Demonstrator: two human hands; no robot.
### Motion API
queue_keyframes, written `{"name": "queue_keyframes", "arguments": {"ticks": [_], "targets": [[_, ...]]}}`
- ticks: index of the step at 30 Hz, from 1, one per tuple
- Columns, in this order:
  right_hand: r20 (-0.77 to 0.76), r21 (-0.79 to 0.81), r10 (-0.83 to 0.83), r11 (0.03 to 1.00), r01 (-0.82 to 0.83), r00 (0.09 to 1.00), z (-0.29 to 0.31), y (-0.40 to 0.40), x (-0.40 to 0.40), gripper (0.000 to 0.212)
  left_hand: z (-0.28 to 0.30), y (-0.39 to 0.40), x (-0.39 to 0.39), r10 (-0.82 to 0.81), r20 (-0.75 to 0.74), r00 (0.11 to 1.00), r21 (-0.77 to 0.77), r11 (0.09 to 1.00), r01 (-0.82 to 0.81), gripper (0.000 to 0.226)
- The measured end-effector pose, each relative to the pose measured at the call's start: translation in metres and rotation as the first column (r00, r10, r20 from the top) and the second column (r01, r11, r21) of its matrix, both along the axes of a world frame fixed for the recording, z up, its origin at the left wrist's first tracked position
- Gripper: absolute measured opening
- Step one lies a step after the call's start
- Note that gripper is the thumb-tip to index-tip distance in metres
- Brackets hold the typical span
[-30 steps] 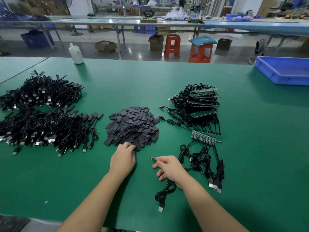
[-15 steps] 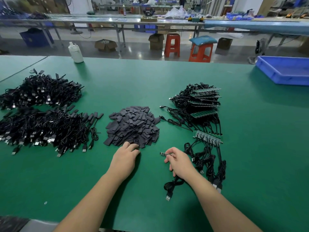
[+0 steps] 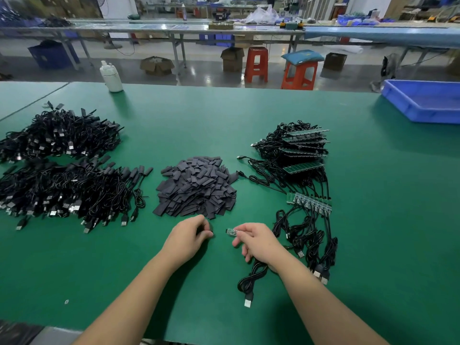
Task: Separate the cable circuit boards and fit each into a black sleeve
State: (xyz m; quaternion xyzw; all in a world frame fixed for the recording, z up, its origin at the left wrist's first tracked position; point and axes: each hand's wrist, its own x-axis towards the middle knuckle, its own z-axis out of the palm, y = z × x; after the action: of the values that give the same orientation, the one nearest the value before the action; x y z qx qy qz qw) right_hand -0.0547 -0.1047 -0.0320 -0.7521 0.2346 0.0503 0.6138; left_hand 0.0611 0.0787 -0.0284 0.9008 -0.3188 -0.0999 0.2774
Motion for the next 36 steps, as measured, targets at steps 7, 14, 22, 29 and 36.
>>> {"name": "queue_keyframes", "arguments": {"ticks": [7, 14, 22, 29, 36], "targets": [[-0.025, 0.069, -0.015, 0.998, 0.017, 1.000, -0.006, 0.004, -0.006, 0.026, 0.002, -0.011, -0.017, 0.007, -0.339, 0.941, -0.139, 0.989, -0.057, 0.013], [-0.043, 0.015, 0.041, 0.999, -0.041, 0.998, -0.003, 0.005, -0.008, 0.025, -0.009, -0.010, -0.016, -0.198, 0.130, 0.972, 0.393, 0.910, 0.133, 0.008], [-0.031, -0.005, 0.056, 0.998, -0.056, 0.998, -0.003, 0.004, -0.009, 0.023, -0.011, -0.002, -0.013, -0.288, 0.220, 0.932, 0.412, 0.893, 0.178, 0.029], [-0.019, 0.013, 0.064, 0.998, -0.064, 0.998, -0.003, 0.004, -0.010, 0.021, -0.001, 0.001, -0.022, -0.205, 0.191, 0.960, 0.116, 0.976, 0.185, 0.026], [-0.017, 0.031, 0.067, 0.997, -0.066, 0.998, -0.004, 0.004, -0.010, 0.022, 0.003, -0.003, -0.025, -0.207, 0.179, 0.962, 0.045, 0.978, 0.202, 0.025]]}}
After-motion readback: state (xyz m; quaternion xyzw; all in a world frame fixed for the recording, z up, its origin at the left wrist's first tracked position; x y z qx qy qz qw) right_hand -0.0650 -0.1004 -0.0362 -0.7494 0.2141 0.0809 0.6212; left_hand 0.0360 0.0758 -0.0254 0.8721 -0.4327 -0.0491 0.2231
